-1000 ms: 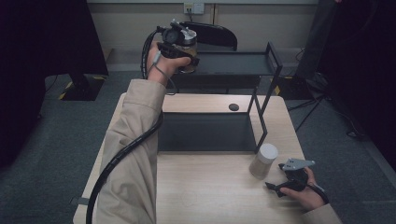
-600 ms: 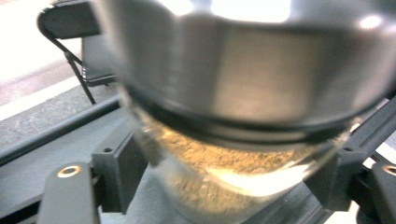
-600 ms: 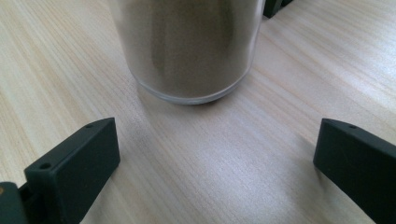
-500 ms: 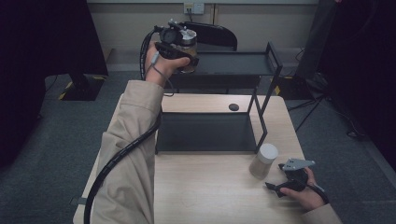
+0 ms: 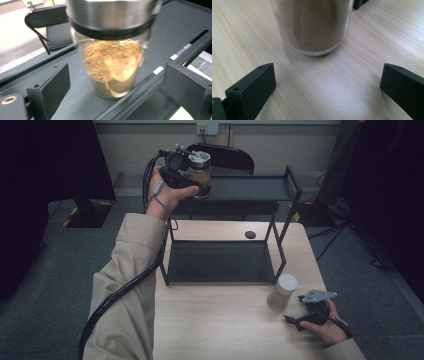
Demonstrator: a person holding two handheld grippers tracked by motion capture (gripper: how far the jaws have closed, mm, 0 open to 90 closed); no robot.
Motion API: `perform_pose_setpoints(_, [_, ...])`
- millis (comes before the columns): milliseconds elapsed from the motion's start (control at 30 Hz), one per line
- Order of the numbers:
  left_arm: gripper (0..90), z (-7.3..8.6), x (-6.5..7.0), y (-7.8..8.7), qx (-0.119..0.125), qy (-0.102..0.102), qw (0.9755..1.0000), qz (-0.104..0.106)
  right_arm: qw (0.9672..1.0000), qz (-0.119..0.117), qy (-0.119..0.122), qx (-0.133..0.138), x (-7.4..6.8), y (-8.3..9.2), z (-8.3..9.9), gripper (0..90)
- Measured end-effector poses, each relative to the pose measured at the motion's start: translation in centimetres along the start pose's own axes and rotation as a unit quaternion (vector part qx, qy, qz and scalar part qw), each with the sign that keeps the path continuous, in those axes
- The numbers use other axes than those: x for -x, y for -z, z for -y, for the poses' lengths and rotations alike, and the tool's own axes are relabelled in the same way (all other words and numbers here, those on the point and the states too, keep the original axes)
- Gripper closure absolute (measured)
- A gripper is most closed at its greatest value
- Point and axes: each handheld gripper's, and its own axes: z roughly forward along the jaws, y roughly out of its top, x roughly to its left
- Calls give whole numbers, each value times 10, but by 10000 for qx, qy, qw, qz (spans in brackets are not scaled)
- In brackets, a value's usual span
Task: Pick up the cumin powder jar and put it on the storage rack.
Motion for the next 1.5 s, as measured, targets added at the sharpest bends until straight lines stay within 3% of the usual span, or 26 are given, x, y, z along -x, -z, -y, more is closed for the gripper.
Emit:
perform_pose_setpoints(400, [12,7,11,14,-27,-124,9999,69,10000,1,1,2,0,0,0,0])
perform_pose_setpoints(767, [16,39,11,19,181,-398,9983,393,10000,0,0,2,0,0,0,0])
perform_pose_setpoints(1000, [17,64,10,24,339,-390,9968,611,10000,0,-2,7,0,0,0,0])
perform_pose_setpoints(1300, [18,86,11,25,385,-433,9951,805,10000,1,-2,7,0,0,0,0])
perform_pose_setpoints(1500, [19,103,8,21,410,-349,9941,943,10000,1,-3,7,0,0,0,0])
